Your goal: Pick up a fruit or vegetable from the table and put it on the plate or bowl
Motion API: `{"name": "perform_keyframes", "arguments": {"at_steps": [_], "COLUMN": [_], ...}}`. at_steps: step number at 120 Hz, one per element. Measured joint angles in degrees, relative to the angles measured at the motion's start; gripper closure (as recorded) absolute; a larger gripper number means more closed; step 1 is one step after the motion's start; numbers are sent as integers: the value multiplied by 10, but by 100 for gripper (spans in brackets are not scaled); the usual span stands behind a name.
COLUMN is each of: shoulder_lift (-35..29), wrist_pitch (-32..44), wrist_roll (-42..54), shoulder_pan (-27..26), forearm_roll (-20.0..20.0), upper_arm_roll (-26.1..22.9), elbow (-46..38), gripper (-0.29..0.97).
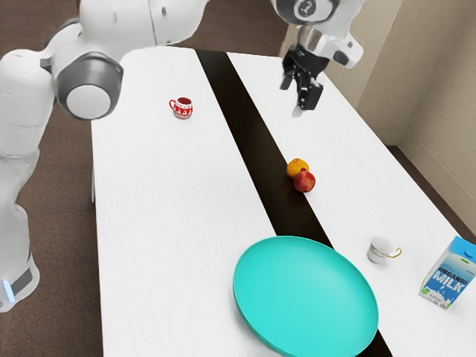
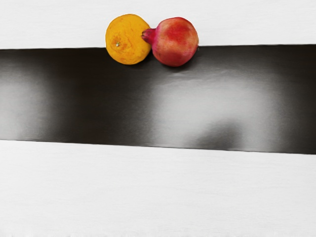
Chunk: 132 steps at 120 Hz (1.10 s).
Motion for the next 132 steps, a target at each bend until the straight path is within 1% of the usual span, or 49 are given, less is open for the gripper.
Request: {"name": "perform_keyframes", "arguments": {"at_steps": [12,34,42,56,72,79,87,100,123,127,132], "shoulder_lift": [34,37,39,32,30,28,28,28,25,23,19], "wrist_pitch": [4,10,12,10,11,16,25,73,116,121,126], "wrist_roll": [-3,-9,-12,-24,-135,-186,-239,-316,-460,-485,-515], "shoulder_pan": [2,-11,-13,-10,-9,14,22,28,34,34,30], "forearm_roll": [8,16,11,-11,-22,-44,-61,-66,-77,-86,-97], "upper_arm_roll": [-4,-6,-10,-7,-8,-7,-3,8,14,22,43], "elbow": [-18,-18,-18,-18,-26,-29,-38,-84,-109,-113,-123], "gripper": [0,0,0,0,0,0,0,0,0,0,0]}}
